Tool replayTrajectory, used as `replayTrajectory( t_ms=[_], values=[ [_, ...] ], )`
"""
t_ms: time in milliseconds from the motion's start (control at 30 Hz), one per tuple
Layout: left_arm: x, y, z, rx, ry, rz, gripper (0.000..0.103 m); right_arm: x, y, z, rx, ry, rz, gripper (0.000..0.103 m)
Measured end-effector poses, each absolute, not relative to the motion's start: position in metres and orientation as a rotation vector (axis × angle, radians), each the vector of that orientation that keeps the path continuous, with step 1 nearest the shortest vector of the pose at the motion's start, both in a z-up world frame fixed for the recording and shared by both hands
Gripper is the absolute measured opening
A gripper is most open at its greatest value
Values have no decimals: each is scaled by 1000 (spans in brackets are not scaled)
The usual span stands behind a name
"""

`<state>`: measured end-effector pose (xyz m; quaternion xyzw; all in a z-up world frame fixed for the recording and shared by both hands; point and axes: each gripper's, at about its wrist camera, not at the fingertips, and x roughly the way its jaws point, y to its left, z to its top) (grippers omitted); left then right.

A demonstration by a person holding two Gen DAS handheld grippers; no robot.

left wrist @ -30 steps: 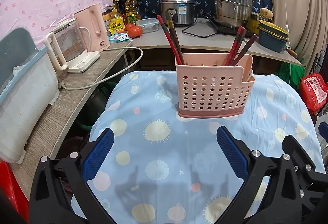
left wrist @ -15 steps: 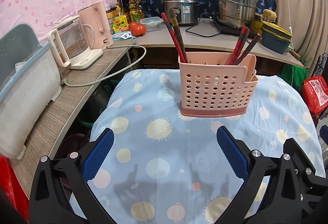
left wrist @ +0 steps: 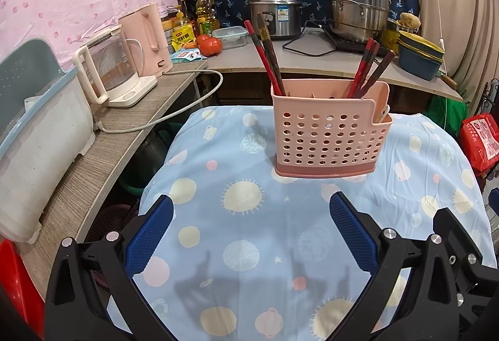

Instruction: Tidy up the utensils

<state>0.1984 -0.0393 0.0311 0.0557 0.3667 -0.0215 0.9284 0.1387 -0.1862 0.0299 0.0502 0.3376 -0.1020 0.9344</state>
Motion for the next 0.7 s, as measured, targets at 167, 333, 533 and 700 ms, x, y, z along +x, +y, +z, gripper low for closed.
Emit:
replayTrajectory(
  t_ms=[167,333,533,700],
  values=[
    [198,-40,31,114,751,-44,96,139,-186,29,102,691,-210,97],
    [198,-39,31,115,750,-43,96,139,-186,30,104,691,-209,97],
    [198,-39,31,115,751,-42,96,139,-186,30,103,692,-209,97],
    [197,-40,32,129,743,-36,96,138,-187,28,106,692,-211,97]
  ],
)
